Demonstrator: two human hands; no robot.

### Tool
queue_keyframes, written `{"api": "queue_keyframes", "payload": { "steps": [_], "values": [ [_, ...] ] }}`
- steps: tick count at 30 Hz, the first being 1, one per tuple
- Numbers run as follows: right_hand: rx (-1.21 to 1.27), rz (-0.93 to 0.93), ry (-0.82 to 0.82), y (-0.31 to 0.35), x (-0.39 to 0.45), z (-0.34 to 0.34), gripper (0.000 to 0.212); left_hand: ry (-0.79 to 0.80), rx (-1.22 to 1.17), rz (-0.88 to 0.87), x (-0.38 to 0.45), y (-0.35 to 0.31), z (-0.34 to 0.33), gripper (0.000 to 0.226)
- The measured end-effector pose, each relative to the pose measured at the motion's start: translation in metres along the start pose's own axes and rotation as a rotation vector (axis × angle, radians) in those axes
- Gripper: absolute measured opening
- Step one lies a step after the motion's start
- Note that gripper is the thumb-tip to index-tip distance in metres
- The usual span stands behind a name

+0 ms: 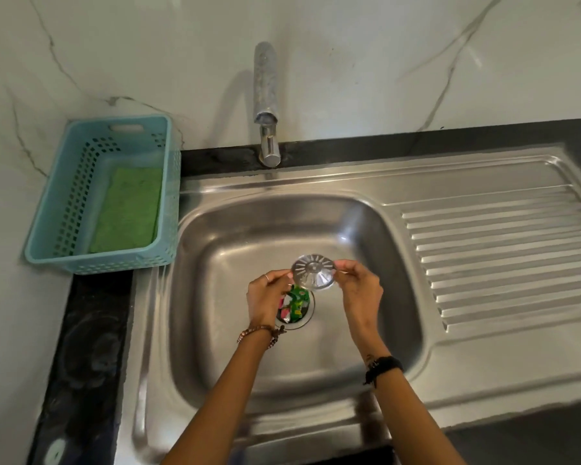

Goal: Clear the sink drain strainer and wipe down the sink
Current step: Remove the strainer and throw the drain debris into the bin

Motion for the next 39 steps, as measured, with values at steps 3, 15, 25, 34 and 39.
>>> {"api": "queue_keyframes", "payload": {
  "steps": [3,15,25,34,39],
  "values": [
    [0.104,0.043,-0.069,0.019,0.008,0.033,0.011,0.114,-0.223,0.132,-0.024,-0.017,-0.029,0.012],
    [0.197,-0.007,-0.120,0.014,0.068,0.140,0.016,0.360,-0.081,0.116,-0.088,-0.046,-0.141,0.031],
    [0.025,0.042,-0.039,-0.001,0.109,0.157,0.031,0.143,0.081,-0.058,-0.097,-0.033,-0.190,0.030],
    [0.000,0.086,0.029,-0.010,0.118,0.153,0.032,0.027,0.107,-0.120,-0.105,-0.025,-0.190,0.026],
    [0.001,0.110,0.035,-0.007,0.117,0.153,0.030,0.030,0.133,-0.133,-0.106,-0.027,-0.189,0.028]
  ]
}}
Point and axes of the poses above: each hand's wrist, its own x-axis towards the middle knuckle, its own z-axis out of the back of the hand, y = z × x, the point moved 7 cm from there along x, towards the middle knuckle, and after that the axes turned 14 degrees about -y, right-handed, at the moved point
